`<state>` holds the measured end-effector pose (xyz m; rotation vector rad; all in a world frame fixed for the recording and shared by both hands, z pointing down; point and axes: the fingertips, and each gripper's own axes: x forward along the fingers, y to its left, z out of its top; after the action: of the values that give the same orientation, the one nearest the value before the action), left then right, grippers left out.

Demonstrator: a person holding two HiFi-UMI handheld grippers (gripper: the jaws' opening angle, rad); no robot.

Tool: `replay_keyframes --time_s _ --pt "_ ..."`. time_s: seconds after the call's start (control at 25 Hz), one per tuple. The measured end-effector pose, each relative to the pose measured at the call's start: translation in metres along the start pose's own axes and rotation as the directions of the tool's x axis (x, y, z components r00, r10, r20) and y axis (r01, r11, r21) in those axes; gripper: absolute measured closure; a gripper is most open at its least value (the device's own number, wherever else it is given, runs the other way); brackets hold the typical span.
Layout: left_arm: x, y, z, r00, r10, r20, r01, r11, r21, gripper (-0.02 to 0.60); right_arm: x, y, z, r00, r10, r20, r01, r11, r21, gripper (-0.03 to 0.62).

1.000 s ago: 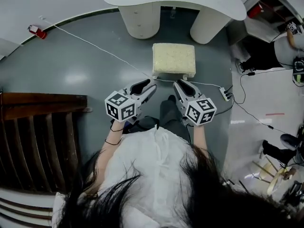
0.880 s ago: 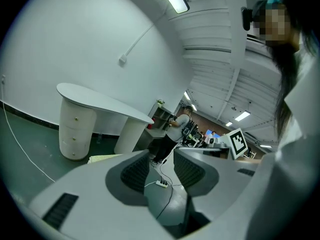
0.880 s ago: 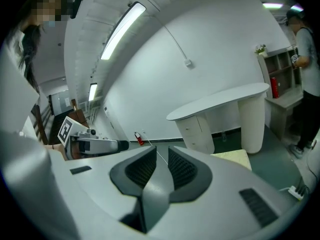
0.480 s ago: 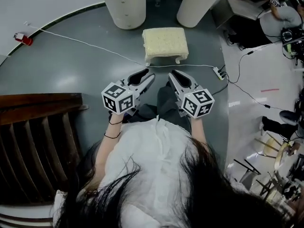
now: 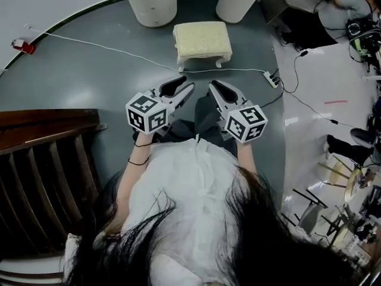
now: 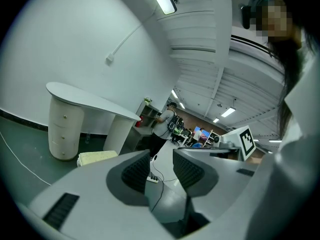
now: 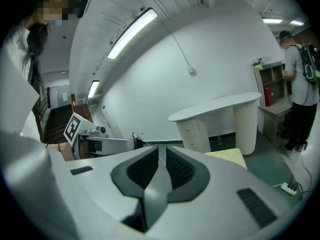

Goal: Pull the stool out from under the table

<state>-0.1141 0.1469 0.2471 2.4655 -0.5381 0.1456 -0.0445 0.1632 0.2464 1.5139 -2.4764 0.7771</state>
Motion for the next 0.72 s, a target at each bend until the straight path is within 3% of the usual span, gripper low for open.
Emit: replay_keyframes --time_s 0.72 --pt "-0.0009 -0.0025 0.0023 1.000 0.006 -0.008 -0.006 1.000 0.025 0.426 -0.0008 0.0078 -0.0009 1.000 0.018 -0.002 -0.018 0.999 -0.028 0.534"
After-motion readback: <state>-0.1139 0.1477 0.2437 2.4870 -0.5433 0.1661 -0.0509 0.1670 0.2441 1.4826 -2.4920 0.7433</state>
